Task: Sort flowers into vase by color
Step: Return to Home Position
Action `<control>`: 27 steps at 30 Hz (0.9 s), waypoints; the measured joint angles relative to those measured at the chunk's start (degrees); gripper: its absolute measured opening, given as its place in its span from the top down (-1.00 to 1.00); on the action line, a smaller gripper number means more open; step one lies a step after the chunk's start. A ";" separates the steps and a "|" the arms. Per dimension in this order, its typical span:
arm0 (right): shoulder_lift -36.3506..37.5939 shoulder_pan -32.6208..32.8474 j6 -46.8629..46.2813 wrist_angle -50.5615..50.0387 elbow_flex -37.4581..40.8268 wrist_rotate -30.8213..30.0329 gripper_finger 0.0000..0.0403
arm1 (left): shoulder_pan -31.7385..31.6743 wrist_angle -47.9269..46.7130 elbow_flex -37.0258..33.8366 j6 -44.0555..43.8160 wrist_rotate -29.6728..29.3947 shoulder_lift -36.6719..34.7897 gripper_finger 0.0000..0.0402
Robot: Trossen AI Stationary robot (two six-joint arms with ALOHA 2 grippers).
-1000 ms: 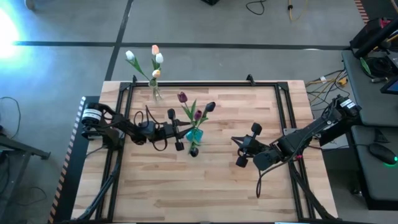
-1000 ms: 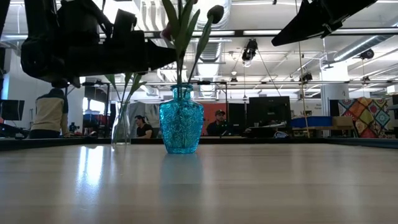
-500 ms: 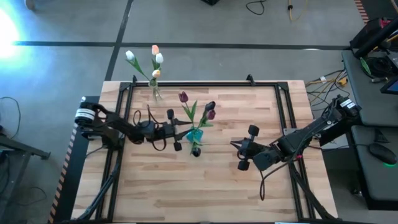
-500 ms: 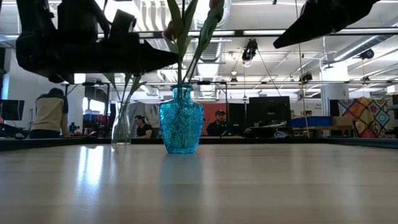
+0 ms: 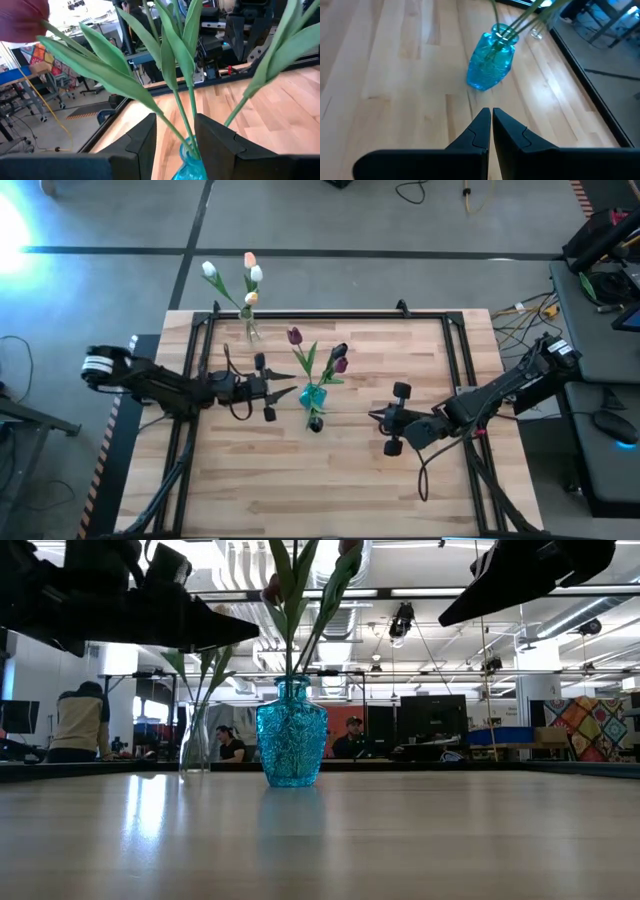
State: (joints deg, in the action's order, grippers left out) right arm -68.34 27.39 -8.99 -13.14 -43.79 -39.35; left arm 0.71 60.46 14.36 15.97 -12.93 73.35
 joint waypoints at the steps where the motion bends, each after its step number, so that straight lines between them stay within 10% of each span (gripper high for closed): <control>1: 0.00 -0.13 0.70 0.03 0.00 0.54 0.94 | 0.04 -1.04 -0.39 0.00 0.04 -1.32 0.42; 11: 0.07 -2.64 6.78 2.11 1.92 7.45 0.94 | 0.04 -18.56 -1.91 -0.04 0.62 -14.77 0.69; 27: 16.86 -25.09 20.42 19.47 20.69 40.02 0.94 | -2.65 -40.59 -1.89 -0.26 10.97 -35.84 1.00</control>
State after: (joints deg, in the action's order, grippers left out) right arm -51.47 2.30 11.43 6.33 -23.10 0.67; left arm -1.94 19.87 12.47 15.70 -1.96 37.51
